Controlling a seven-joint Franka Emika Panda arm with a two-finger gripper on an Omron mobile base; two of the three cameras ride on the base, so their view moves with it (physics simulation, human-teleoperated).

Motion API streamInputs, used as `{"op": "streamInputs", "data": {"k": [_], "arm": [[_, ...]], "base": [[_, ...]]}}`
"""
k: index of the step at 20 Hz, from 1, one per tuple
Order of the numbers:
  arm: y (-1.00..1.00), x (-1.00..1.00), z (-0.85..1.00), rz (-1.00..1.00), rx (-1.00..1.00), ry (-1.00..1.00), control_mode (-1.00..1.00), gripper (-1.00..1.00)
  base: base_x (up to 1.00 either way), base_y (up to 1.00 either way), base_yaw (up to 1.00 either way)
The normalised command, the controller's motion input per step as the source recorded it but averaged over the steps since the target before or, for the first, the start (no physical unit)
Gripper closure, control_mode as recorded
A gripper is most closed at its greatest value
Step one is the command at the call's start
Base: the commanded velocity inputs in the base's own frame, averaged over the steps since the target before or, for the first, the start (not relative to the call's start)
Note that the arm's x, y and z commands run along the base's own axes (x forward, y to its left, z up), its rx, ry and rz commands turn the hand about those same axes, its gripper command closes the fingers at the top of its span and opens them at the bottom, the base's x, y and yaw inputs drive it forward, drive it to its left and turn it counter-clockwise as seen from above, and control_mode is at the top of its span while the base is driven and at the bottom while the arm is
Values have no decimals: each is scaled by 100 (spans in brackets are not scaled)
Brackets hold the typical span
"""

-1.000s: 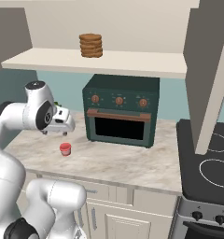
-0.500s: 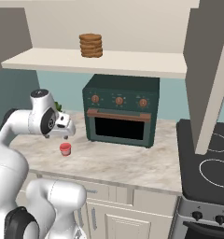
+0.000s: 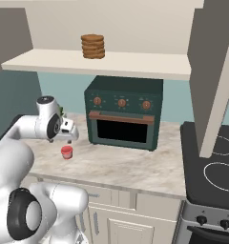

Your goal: Pick the jam and bar from the counter and place them in the cabinets closest to them.

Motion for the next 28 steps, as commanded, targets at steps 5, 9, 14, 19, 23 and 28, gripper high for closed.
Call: {"op": "streamInputs", "data": {"k": [5, 9, 14, 19, 23, 28], "arm": [[9, 27, -34, 0, 0, 4, -100, -100], [7, 18, -37, 0, 0, 4, -100, -100], [4, 19, -32, 0, 0, 2, -100, -100], [5, 25, -30, 0, 0, 2, -100, -100], [3, 29, -27, 0, 0, 2, -100, -100], [4, 20, -29, 0, 0, 2, -100, -100]], "base": [[0, 0, 0], [0, 0, 0], [0, 0, 0], [0, 0, 0], [0, 0, 0], [0, 0, 0]]}}
